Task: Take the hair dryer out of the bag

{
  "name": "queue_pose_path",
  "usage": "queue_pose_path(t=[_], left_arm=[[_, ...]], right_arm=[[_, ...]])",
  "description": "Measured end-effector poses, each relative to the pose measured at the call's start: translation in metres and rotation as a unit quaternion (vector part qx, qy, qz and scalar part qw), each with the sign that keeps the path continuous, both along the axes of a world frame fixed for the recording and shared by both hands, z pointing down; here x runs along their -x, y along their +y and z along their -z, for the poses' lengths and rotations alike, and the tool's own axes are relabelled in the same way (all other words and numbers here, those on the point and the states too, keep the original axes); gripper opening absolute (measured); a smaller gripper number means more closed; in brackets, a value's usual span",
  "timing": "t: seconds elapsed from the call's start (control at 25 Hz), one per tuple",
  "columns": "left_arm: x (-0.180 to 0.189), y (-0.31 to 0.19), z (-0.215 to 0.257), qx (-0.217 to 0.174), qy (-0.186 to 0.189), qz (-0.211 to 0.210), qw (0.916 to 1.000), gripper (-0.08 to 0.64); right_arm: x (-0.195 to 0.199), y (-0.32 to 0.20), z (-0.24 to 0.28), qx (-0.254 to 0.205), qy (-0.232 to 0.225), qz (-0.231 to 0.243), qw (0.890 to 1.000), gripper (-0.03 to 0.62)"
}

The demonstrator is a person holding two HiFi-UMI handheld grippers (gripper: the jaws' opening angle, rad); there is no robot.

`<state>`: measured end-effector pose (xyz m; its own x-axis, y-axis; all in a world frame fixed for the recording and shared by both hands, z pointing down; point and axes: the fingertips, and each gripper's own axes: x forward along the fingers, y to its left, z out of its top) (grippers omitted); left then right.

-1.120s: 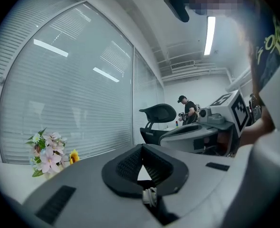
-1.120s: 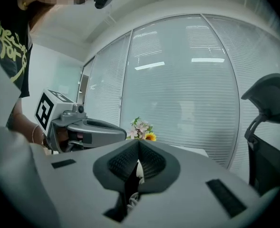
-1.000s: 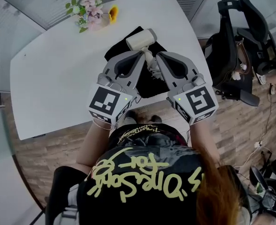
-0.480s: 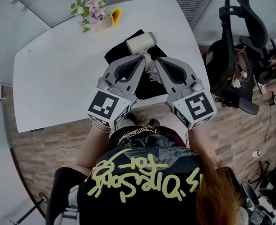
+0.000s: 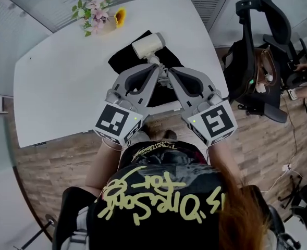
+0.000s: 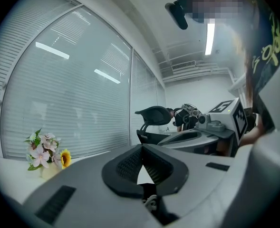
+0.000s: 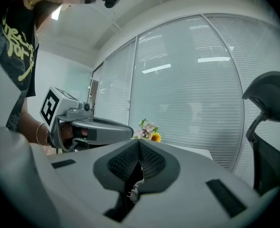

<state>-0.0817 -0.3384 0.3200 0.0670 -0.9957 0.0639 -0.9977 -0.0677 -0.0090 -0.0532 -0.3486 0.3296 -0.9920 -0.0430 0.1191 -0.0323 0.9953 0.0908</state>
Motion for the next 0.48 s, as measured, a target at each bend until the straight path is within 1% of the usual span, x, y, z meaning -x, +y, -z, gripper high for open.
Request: queue_pose_path(t=[0.08, 0.24, 0.48], left_arm=[[-0.006, -0.001, -0.002, 0.000, 0.004, 0.000, 1.0000, -0.008], [-0.019, -0.004, -0.005, 0.002, 0.003, -0.004, 1.0000, -0.008], [-0.025, -0.007, -0.005, -0.003, 0.001, -0.001, 1.0000, -0.008]], right_arm=[[-0.008, -0.002, -0.004, 0.004, 0.013, -0.005, 1.000, 0.003], [-0.019, -0.004, -0.002, 0.012, -0.002, -0.008, 1.000, 0.003], [-0.030, -0.006, -0.008, 0.016, 0.004, -0.007, 1.000, 0.003]])
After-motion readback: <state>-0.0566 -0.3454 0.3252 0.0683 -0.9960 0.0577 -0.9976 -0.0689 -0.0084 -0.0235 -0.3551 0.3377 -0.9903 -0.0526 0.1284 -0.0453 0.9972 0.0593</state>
